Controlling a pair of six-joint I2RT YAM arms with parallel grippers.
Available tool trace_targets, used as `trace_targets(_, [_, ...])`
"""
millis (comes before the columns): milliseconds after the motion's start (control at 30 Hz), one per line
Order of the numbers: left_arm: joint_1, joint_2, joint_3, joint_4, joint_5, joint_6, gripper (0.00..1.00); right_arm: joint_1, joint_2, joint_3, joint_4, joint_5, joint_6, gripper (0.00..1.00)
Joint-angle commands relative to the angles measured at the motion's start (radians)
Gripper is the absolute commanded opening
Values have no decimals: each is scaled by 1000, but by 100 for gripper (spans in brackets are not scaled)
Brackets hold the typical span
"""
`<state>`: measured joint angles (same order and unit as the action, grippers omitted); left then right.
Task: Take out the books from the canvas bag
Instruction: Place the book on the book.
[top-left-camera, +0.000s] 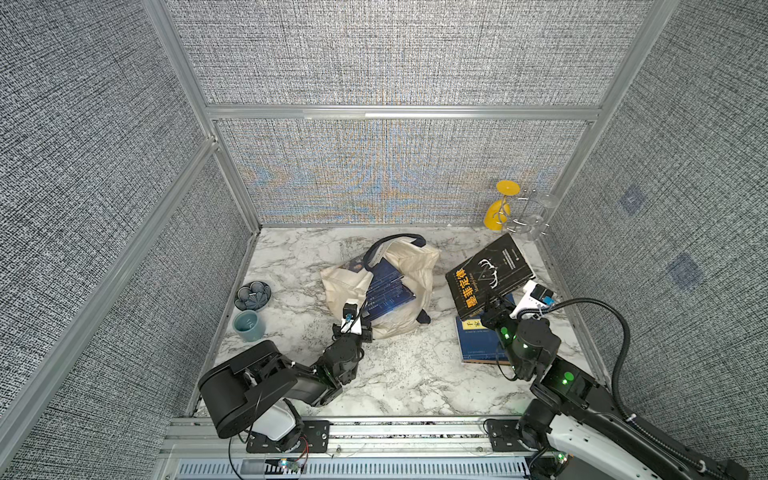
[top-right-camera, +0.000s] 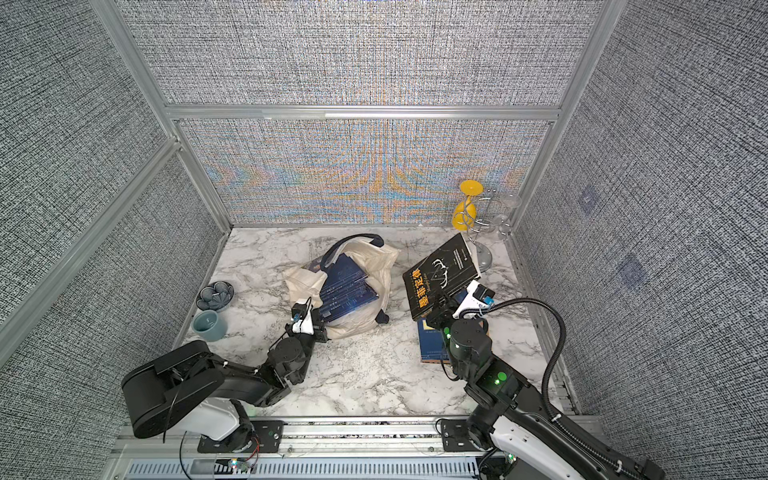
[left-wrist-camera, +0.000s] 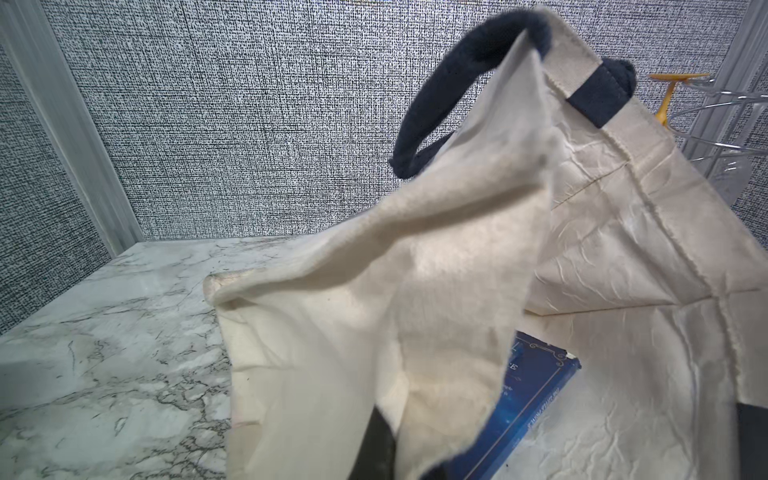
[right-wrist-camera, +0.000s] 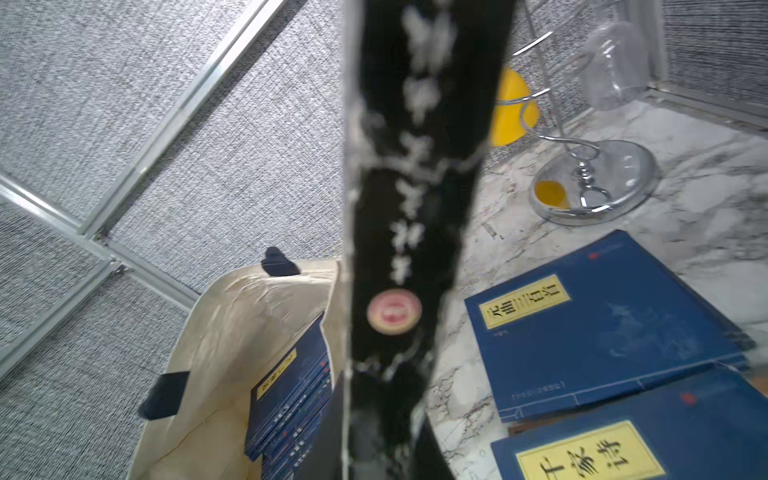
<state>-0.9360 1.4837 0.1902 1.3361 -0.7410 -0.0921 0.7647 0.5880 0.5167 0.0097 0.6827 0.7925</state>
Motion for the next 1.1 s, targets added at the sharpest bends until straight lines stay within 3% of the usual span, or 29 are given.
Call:
trace_targets(0, [0, -1, 6, 35, -1, -3, 0, -7, -35, -14, -39, 71, 100, 0])
trace_targets(200, [0, -2, 12, 18, 7, -9, 0, -13, -62, -63, -204, 136, 309, 0])
trace_targets(467, [-1, -9, 10, 20, 8, -12, 0, -13, -71, -156, -277, 92, 550, 0])
trace_targets(800, [-1, -28, 9, -2, 14, -23, 0, -13, -92, -183, -416, 41, 689, 0])
trace_targets(867, [-1, -29, 9, -2, 15, -24, 0, -13, -70, -196, -432, 19, 741, 6])
trace_targets(1067, [-2, -38, 8, -11, 14, -24, 0, -13, -37, -209, -474, -6, 833, 11])
